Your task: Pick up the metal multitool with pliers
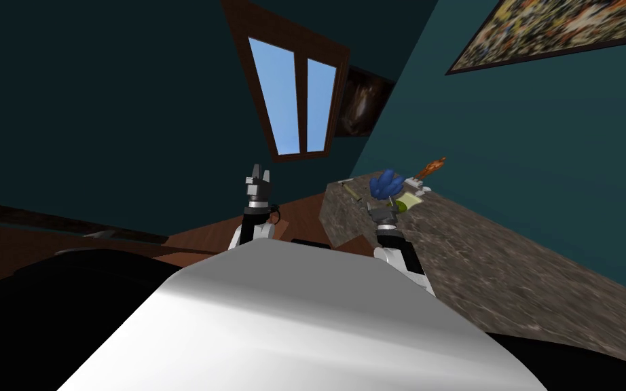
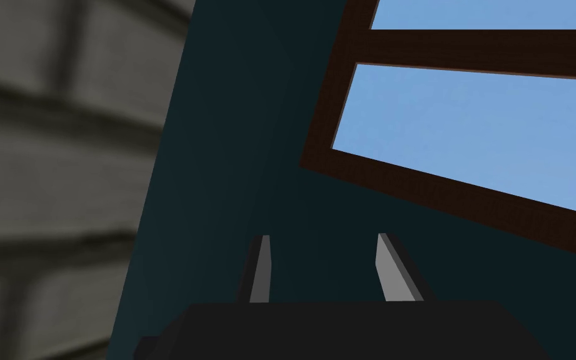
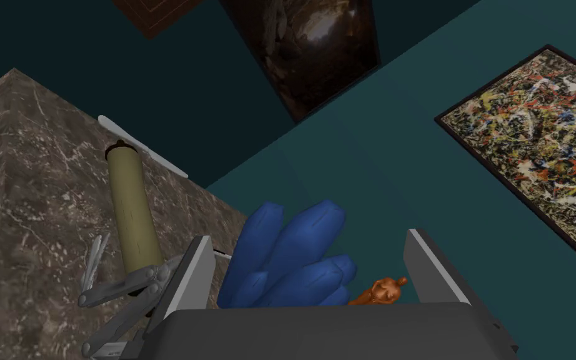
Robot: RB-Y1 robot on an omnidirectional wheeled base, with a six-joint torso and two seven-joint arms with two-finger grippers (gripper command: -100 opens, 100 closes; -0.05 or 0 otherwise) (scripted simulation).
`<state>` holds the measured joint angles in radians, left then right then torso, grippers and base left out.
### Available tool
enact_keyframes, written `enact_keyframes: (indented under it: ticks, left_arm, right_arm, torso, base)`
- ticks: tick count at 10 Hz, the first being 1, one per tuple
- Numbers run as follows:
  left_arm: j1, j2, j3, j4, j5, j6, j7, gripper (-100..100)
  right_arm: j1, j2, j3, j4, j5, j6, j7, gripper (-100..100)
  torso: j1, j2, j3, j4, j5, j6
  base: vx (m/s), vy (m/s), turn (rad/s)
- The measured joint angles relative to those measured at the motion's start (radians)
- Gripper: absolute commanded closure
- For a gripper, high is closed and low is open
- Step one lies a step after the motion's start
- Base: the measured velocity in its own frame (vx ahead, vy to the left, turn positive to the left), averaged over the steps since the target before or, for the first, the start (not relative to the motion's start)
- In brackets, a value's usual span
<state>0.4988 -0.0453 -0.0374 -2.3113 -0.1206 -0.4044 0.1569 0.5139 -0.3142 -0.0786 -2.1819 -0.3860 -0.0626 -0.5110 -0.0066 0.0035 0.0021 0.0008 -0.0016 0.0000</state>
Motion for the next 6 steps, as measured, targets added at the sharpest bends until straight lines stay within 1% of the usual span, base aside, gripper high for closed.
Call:
enact_keyframes:
  ticks: [2,3,5,6]
  left_arm:
    - [0.0,0.0,0.0,0.0,0.0,0.0,0.0,0]
    - [0.0,0.0,0.0,0.0,0.0,0.0,0.0,0]
    - [0.0,0.0,0.0,0.0,0.0,0.0,0.0,0]
    - [0.0,0.0,0.0,0.0,0.0,0.0,0.0,0]
  right_arm:
    - [0.005,-0.009,-0.002,0.011,-0.035,0.037,-0.046,-100]
    - [0.009,-0.023,-0.01,0.015,-0.065,0.062,-0.074,-100]
    - [0.006,-0.045,-0.024,0.028,-0.11,0.108,-0.124,-100]
    - [0.007,-0.047,-0.027,0.028,-0.122,0.129,-0.142,-100]
  torso:
    - [0.002,-0.001,-0.001,0.0,0.0,0.0]
    - [0.001,0.0,0.0,0.0,0.0,0.0]
    - [0.003,-0.002,-0.001,0.0,0.001,0.0]
    - [0.004,-0.003,-0.002,-0.001,0.001,0.0]
  base:
    - [-0.053,-0.062,0.079]
    - [-0.046,-0.056,0.038]
    - [-0.022,-0.04,0.051]
    - [-0.014,-0.034,0.079]
